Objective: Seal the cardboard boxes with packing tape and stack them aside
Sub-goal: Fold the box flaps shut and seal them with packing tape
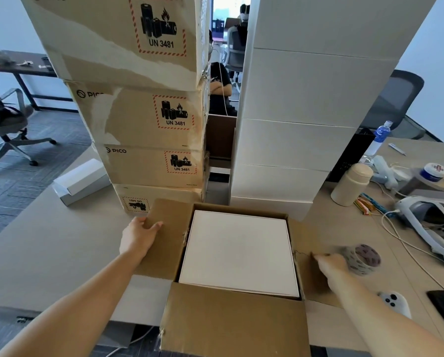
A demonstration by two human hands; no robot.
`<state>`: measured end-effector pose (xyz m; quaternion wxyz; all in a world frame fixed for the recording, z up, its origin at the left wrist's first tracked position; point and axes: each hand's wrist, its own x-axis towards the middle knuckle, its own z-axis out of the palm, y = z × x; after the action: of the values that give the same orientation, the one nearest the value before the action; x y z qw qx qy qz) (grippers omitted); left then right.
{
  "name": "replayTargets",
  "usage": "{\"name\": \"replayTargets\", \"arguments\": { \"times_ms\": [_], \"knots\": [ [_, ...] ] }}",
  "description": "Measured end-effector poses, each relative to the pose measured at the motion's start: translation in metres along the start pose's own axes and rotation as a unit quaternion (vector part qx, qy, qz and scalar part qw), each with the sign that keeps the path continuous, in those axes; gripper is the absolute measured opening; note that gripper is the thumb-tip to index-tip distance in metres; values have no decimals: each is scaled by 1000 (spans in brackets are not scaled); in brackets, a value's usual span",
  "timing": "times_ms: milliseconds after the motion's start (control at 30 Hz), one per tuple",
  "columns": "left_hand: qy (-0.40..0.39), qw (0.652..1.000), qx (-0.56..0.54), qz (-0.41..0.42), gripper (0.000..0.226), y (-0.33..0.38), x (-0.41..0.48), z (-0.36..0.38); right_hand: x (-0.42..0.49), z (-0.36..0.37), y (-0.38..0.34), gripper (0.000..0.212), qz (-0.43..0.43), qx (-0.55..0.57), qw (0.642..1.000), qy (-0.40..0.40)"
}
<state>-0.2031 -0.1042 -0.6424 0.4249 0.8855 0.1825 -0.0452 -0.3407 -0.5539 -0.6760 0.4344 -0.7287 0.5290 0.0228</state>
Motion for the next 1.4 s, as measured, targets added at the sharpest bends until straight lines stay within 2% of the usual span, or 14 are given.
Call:
{"name": "replayTargets", "arguments": {
  "times_ms": [67, 167, 267, 367, 433, 500, 567, 633, 733, 867, 967, 1100, 1267, 1400],
  "knots": [
    [13, 999, 19, 35, 49, 14, -2, -11, -11, -18, -9, 47, -32, -51, 997, 38],
    [-18, 995, 56, 83, 33, 42, -3, -23, -33, -44, -37, 28, -87, -81, 992, 36],
    [-86, 983, 105, 120, 18, 72, -12, -22, -48, -53, -62, 23, -142, -133, 980, 36],
    [-137, 975, 114, 135, 17, 92, -30, -2, -65, -44, -78, 13, -211, -190, 959, 28],
    [-167, 966, 117, 157, 23, 98, -49, 17, -83, -31, -86, 12, -255, -185, 949, 25],
    [-229, 945, 117, 200, 40, 95, -66, 38, -100, -11, -91, 21, -271, -128, 954, -34],
    [-269, 923, 141, 235, 47, 86, -78, 63, -110, 10, -87, 48, -259, -43, 959, -110],
    [-277, 924, 171, 200, 42, 70, -91, 88, -116, 27, -76, 73, -250, -8, 956, -153],
    [-247, 920, 219, 213, 51, 42, -108, 107, -113, 54, -45, 58, -248, -122, 948, -158],
    [-217, 860, 358, 292, 65, 26, -119, 111, -114, 80, -11, 71, -347, -341, 866, -115],
    [-247, 856, 348, 290, 65, 37, -114, 106, -113, 80, -16, 76, -347, -370, 853, -120],
    [-285, 874, 248, 306, 74, 30, -109, 80, -128, 62, -16, 76, -384, -351, 837, -169],
    [-281, 769, 320, 478, 103, -4, -145, 31, -176, 33, 29, 94, -510, -377, 749, -192],
    [-302, 698, 398, 514, 133, -30, -164, 19, -198, 31, 57, 121, -547, -430, 685, -216]
  ]
}}
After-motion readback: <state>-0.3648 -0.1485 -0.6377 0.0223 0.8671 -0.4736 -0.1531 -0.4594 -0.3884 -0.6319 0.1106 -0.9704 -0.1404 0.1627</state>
